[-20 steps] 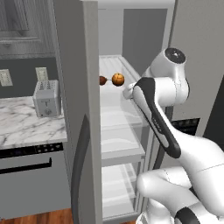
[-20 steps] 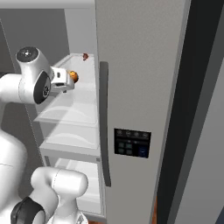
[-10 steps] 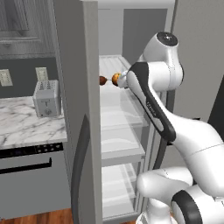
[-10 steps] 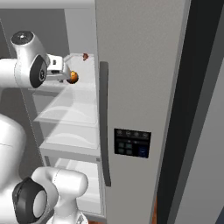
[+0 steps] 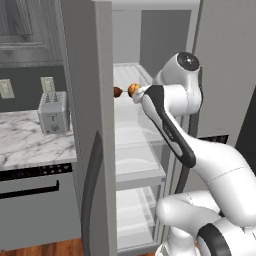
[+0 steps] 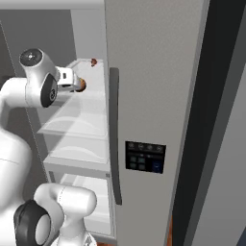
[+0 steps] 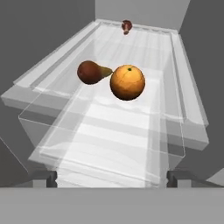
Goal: Pick up the pear and orange from the fridge and place one fruit on each plate on the dining counter.
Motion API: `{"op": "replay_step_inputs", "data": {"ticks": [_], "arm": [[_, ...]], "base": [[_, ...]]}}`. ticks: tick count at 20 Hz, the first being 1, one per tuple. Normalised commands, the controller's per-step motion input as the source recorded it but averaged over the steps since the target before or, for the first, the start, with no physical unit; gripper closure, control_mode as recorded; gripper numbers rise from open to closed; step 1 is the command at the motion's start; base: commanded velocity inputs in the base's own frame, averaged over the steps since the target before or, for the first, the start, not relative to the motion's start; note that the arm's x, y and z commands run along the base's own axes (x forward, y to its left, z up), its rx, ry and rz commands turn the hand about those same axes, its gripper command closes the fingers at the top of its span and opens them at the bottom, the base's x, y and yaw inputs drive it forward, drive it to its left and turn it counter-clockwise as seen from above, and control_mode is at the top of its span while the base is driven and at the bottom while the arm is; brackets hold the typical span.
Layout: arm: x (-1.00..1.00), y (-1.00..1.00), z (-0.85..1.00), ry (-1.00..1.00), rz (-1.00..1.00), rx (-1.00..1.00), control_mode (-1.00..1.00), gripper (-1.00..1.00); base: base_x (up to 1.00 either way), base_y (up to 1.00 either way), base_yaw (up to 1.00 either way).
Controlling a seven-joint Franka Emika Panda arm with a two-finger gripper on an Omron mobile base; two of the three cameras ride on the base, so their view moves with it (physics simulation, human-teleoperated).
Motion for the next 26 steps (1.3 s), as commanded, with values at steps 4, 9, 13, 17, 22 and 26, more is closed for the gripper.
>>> {"op": "replay_step_inputs", "data": {"ticks": [4, 9, 13, 17, 22, 26], "arm": [[0.61, 0.0, 0.04, 0.05, 0.0, 0.08, -1.0, -1.0], [0.5, 0.0, 0.02, 0.09, 0.0, 0.03, -1.0, -1.0], [0.41, 0.0, -0.1, 0.03, 0.0, 0.0, -1.0, -1.0], [0.37, 0.0, -0.15, 0.0, 0.0, 0.0, -1.0, -1.0], [0.29, 0.0, -0.21, 0.0, 0.0, 0.0, -1.0, -1.0], [0.27, 0.01, -0.16, 0.0, 0.0, 0.0, -1.0, -1.0]], "base": [[0.0, 0.0, 0.0], [0.0, 0.0, 0.0], [0.0, 0.0, 0.0], [0.0, 0.0, 0.0], [0.0, 0.0, 0.0], [0.0, 0.0, 0.0]]}}
